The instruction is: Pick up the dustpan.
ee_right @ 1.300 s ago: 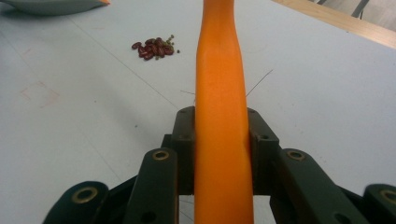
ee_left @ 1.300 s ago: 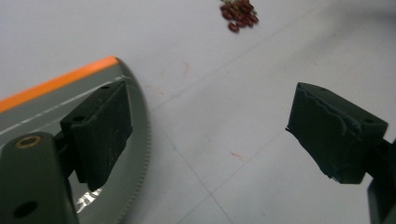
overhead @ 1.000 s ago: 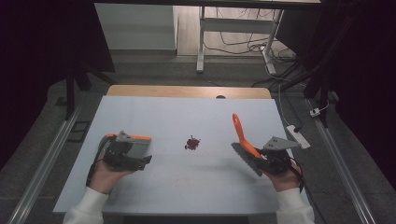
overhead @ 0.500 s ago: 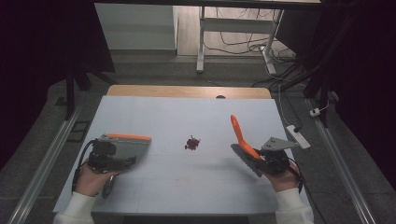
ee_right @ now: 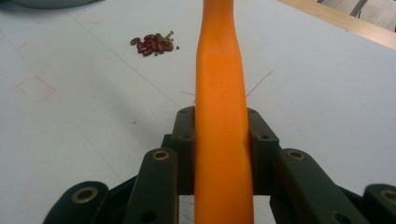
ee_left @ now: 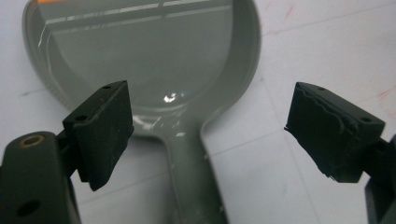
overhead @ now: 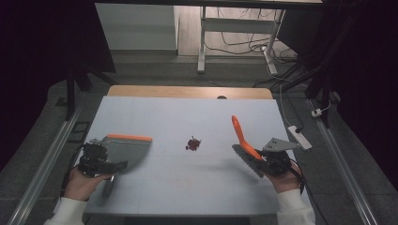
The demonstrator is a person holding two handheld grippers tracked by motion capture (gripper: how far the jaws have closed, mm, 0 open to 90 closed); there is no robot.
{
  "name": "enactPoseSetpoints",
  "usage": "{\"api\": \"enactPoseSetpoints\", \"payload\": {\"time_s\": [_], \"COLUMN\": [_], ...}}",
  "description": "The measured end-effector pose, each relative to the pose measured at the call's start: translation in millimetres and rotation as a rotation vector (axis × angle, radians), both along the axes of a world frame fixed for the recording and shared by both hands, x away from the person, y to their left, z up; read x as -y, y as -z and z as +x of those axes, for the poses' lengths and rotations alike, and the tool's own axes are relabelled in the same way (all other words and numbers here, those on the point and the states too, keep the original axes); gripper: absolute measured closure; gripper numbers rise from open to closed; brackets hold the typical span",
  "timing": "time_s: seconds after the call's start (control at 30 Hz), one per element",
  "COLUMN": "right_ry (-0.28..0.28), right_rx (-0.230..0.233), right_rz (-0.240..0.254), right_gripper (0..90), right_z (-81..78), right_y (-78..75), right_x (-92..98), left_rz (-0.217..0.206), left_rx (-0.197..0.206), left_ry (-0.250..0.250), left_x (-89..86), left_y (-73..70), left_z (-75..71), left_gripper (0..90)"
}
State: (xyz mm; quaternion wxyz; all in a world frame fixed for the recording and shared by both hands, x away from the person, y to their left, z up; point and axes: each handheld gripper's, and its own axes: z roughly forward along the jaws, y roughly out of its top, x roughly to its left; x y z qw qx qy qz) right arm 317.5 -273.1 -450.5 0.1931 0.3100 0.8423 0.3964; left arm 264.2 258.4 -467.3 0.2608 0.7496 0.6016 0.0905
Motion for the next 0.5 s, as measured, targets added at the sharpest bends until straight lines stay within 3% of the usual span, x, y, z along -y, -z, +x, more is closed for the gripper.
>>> {"api": "enactPoseSetpoints", "payload": {"time_s": [0.17, 0.37, 0.5], "right_ry": [0.002, 0.003, 0.002], "right_rx": [0.0, 0.0, -0.001], "right_rz": [-0.002, -0.003, -0.009], "right_gripper": [70.1, 70.1, 70.1], "right_z": [0.0, 0.3, 0.2], "right_y": [0.2, 0.8, 1.2], "right_x": [-0.4, 0.1, -0.8], "left_rz": [0.006, 0.05, 0.047], "left_rx": [-0.047, -0.109, -0.137], "left_ry": [-0.006, -0.008, -0.025], "left_x": [0.5, 1.5, -2.8], "left_y": [6.2, 16.3, 23.3], "left_z": [-3.2, -4.7, -4.5], "left_gripper": [15.6, 15.7, 16.0]}}
